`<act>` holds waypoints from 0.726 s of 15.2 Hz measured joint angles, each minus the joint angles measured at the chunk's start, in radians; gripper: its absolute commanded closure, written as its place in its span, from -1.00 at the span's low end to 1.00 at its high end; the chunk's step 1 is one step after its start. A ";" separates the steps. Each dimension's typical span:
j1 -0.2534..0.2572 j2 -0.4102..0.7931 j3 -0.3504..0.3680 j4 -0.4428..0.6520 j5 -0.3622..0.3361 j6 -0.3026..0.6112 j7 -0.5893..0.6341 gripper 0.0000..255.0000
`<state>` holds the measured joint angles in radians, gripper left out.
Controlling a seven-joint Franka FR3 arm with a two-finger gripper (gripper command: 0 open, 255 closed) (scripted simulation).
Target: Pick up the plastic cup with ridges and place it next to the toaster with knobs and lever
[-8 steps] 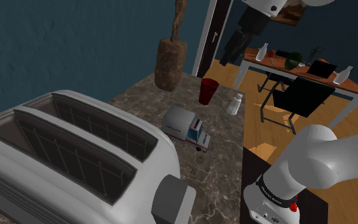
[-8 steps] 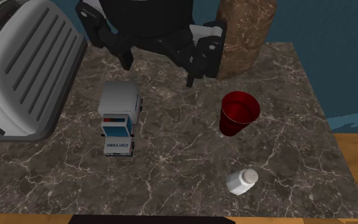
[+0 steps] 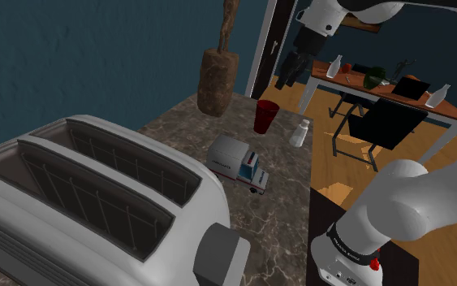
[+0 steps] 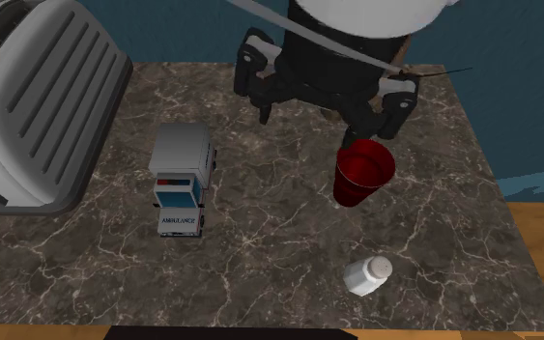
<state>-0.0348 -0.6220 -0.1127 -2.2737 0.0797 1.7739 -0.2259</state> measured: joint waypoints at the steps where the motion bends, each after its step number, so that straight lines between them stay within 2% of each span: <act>1: -0.005 0.022 -0.019 0.005 -0.004 0.005 -0.021 -1.00; 11: -0.034 0.337 -0.179 0.112 0.016 0.087 -0.211 -1.00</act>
<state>-0.0688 -0.2848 -0.2917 -2.1612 0.0960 1.8612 -0.4367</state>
